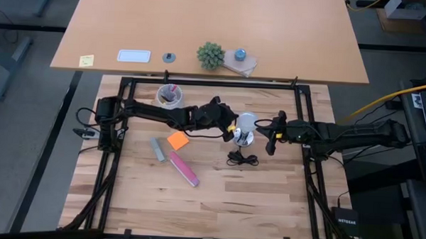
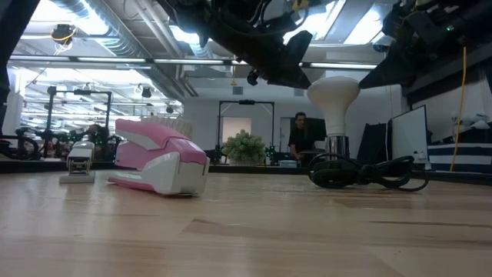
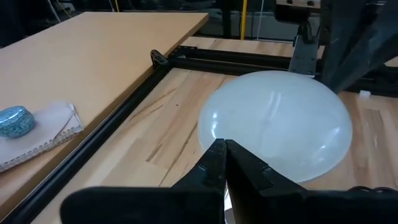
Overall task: Screw lightbulb
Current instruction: Remove the lightbulb from the lamp
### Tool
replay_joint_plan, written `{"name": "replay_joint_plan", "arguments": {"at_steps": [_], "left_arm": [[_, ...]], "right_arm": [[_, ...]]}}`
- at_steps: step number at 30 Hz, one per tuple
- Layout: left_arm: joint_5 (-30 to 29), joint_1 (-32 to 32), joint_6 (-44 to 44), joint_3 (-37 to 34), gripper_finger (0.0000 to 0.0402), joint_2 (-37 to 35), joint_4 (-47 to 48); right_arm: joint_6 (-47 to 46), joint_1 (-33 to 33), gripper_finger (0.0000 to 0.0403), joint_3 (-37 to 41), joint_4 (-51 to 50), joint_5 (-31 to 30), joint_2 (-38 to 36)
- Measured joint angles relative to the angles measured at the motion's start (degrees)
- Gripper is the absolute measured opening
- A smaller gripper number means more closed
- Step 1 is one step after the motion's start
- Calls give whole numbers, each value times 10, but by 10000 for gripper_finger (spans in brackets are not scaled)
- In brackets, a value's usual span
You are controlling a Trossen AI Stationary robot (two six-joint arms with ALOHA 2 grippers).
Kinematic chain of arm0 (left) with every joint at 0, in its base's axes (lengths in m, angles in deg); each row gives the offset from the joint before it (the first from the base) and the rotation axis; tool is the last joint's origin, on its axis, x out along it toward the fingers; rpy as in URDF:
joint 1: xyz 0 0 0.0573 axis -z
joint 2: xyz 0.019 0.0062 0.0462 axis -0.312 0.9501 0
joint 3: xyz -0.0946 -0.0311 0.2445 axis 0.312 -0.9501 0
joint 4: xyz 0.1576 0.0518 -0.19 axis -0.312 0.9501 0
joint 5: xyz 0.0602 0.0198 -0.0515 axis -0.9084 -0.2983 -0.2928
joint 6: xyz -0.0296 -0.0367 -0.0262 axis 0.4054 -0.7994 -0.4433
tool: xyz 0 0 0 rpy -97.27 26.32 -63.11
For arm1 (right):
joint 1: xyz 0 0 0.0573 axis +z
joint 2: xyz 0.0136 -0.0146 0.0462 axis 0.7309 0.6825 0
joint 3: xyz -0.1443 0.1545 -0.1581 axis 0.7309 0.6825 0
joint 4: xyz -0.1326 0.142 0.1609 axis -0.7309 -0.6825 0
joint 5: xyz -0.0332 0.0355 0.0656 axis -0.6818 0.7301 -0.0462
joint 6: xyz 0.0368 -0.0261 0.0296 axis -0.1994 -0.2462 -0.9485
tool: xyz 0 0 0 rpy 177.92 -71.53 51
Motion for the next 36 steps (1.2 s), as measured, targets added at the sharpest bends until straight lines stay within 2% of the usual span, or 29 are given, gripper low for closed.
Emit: {"name": "replay_joint_plan", "arguments": {"at_steps": [10,15,30,36], "left_arm": [[1,17,-12,0,0,-1,4],[29,27,-14,0,0,0,-3],[12,37,-10,-2,0,1,-24],[10,38,2,-2,0,-15,-50]], "right_arm": [[-14,-1,3,0,-21,-42,0],[-14,-2,3,0,-26,-77,1],[-7,-1,3,0,-10,-106,7],[8,0,3,0,-7,-100,-24]]}}
